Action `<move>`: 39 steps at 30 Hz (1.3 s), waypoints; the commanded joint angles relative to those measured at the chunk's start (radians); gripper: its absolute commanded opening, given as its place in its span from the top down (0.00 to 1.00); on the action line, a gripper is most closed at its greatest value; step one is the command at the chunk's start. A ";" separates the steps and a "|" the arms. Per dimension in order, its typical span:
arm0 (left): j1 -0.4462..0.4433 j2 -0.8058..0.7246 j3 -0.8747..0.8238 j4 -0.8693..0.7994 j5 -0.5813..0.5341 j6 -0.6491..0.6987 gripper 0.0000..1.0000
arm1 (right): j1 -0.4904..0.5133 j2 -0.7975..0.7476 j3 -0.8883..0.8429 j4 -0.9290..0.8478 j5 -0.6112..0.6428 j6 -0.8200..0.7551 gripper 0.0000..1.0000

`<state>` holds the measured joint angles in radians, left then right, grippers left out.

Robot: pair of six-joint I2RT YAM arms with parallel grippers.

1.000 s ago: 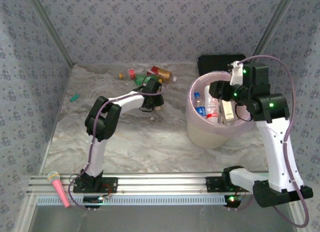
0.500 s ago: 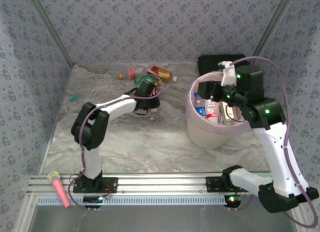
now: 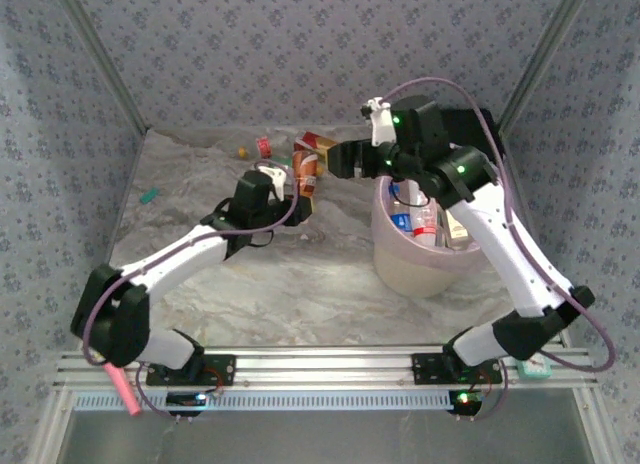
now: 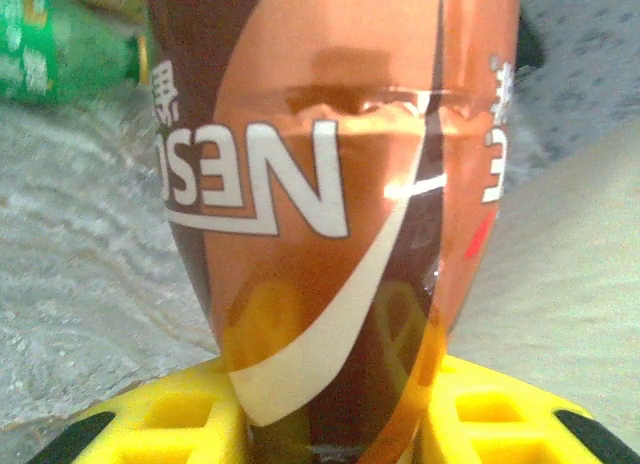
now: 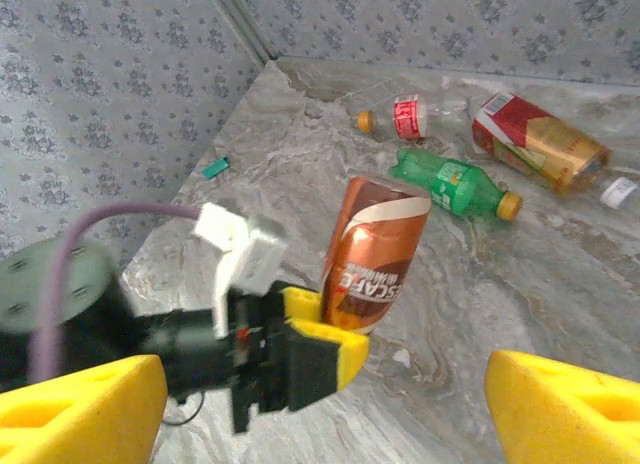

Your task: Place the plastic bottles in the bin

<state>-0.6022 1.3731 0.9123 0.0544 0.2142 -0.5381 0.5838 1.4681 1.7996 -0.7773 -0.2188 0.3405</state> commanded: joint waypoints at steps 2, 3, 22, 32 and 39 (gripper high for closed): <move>0.002 -0.105 -0.054 0.166 0.080 0.038 0.97 | 0.011 0.088 0.070 0.047 -0.057 0.051 0.14; 0.000 -0.118 -0.059 0.183 0.087 0.039 0.97 | 0.016 0.111 0.085 0.049 -0.070 0.052 0.14; -0.024 -0.189 -0.086 0.291 0.165 0.070 1.00 | 0.040 0.303 0.166 0.078 -0.158 0.054 0.27; -0.031 -0.188 -0.079 0.263 0.143 0.087 1.00 | 0.034 0.305 0.162 0.094 -0.160 0.052 0.43; -0.030 -0.198 -0.073 0.251 0.131 0.075 0.19 | 0.032 0.310 0.230 0.045 -0.154 0.012 0.49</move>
<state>-0.6289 1.2060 0.8215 0.2878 0.3481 -0.4774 0.6243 1.7767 1.9636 -0.7101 -0.3752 0.3885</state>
